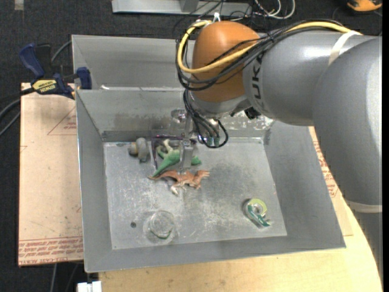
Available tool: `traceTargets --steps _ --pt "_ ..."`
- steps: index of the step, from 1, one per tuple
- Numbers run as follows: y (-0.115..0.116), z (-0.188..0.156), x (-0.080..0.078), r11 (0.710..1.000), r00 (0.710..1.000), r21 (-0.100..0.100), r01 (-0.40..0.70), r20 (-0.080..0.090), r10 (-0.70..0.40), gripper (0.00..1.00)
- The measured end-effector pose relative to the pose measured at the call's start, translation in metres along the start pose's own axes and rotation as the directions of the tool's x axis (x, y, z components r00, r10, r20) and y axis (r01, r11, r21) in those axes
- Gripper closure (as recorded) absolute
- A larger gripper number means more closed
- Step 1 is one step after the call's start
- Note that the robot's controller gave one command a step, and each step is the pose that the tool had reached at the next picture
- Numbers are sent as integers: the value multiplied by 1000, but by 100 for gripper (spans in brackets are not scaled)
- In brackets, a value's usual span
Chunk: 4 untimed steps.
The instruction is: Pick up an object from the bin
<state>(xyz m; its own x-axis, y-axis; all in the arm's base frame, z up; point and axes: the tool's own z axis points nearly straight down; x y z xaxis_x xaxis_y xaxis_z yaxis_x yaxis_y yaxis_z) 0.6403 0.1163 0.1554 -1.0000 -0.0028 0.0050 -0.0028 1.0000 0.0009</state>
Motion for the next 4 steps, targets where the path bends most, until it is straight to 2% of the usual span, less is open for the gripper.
traceTargets --steps 1,2,3,4 --pt "-1 -5 -1 1000 1000 -1 -3 7 3 0" --pt "-19 81 -7 983 983 -10 -185 16 185 0" --pt "-32 24 6 998 998 -2 -63 12 63 0" --pt "9 56 30 939 939 -14 -345 14 345 0"
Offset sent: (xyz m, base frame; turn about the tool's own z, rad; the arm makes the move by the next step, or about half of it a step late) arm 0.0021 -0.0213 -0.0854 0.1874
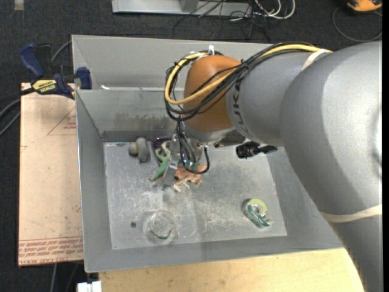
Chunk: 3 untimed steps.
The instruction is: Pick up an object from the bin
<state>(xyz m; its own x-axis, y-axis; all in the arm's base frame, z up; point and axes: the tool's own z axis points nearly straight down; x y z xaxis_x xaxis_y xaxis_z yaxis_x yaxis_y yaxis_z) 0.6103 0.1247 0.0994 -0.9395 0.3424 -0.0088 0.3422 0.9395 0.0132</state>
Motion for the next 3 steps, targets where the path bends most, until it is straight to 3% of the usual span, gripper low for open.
traceTargets --steps 1,2,3 --pt "-48 26 2 955 955 3 297 7 -297 0" --pt "-31 26 4 978 978 -3 -210 5 210 100" --pt "-31 26 4 978 978 -3 -210 5 210 100"
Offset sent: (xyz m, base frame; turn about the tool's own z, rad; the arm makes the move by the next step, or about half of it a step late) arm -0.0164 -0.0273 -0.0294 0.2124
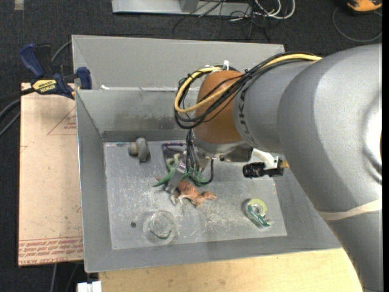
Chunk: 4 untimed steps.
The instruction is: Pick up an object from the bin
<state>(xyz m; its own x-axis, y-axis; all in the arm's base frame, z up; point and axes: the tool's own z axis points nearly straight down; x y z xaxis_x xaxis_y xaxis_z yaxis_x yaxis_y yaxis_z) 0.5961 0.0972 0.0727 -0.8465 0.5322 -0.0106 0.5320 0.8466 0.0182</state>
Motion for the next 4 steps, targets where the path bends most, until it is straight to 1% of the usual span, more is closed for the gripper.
traceTargets --steps 3,4 --pt "0 -14 1 1000 1000 0 1 -1 -1 100" --pt "-1 -19 1 1000 1000 3 2 -4 -2 100"
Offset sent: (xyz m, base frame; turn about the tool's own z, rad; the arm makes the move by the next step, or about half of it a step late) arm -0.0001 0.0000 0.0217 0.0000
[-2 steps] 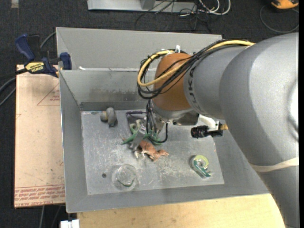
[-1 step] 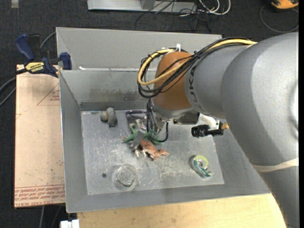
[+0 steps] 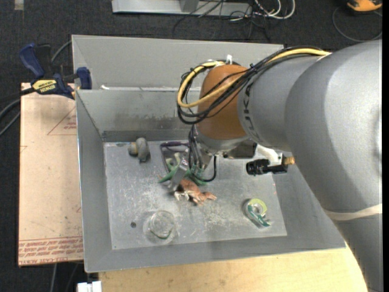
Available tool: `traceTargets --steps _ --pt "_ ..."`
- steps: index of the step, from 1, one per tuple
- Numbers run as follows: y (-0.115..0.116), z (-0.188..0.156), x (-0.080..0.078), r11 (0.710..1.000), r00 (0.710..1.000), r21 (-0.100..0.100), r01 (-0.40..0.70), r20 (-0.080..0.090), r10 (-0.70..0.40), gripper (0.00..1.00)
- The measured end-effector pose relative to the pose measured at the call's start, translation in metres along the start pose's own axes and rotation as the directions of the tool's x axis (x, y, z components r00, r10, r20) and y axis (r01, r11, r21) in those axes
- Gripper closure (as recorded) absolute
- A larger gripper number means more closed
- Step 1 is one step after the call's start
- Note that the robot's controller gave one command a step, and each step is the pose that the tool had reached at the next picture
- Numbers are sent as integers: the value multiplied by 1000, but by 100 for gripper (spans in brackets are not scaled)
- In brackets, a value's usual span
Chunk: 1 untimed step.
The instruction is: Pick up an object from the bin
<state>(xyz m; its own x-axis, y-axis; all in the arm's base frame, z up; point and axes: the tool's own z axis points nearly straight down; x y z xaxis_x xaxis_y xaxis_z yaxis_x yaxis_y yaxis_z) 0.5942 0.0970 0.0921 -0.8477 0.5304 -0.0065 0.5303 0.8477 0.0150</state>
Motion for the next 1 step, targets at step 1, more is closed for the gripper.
traceTargets --steps 1 --pt "-1 -19 1 1000 1000 3 1 -4 -1 100"
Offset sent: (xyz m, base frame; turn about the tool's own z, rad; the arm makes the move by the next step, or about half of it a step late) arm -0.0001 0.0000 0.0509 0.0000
